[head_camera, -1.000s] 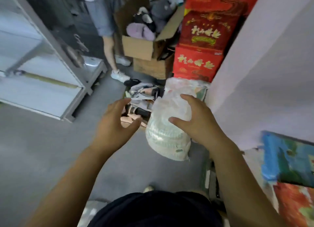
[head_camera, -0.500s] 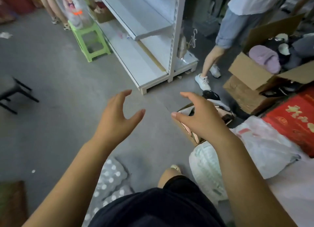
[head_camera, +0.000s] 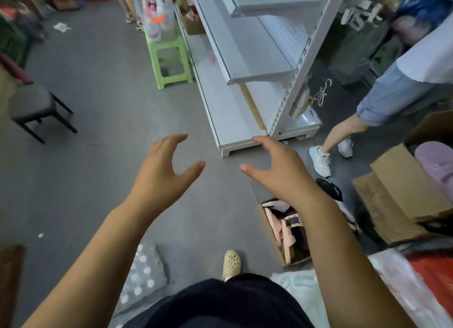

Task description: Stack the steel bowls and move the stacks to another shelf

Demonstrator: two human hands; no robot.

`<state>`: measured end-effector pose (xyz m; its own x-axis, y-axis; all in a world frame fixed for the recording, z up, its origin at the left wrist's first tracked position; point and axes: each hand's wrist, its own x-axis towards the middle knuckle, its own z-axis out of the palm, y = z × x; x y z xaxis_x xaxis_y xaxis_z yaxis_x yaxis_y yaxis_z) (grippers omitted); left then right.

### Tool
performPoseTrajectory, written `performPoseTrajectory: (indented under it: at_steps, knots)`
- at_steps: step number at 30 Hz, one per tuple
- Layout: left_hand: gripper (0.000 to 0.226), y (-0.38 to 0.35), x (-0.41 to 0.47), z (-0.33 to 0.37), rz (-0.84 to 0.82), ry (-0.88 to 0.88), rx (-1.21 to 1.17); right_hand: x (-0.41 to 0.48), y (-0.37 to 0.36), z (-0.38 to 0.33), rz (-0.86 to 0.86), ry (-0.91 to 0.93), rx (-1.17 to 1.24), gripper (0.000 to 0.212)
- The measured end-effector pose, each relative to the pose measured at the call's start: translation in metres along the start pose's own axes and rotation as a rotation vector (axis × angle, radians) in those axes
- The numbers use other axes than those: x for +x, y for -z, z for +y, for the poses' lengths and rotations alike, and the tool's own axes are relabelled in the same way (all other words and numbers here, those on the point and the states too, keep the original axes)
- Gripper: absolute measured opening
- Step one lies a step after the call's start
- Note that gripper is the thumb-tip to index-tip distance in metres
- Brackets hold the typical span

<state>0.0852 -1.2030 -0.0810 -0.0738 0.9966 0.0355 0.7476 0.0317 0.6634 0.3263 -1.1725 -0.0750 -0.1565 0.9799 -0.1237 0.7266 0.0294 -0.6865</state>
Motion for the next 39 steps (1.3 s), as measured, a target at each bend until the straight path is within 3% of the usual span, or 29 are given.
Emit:
performPoseTrajectory:
  at_steps: [8,19,29,39]
  knots:
    - [0.066,0.001,0.113,0.007,0.147,0.107,-0.051,0.143,0.021,-0.011,-0.106,0.125,-0.06,0.068]
    - [0.069,0.065,0.234,-0.092,0.254,0.249,-0.037,0.312,-0.026,-0.085,-0.189,0.196,-0.015,0.071]
    - [0.066,0.173,0.433,-0.154,0.238,0.072,0.003,0.486,-0.059,-0.188,-0.002,0.214,0.147,0.07]
    - [0.068,0.167,0.62,-0.157,0.124,-0.072,-0.025,0.632,0.0,-0.19,0.132,0.128,0.162,0.066]
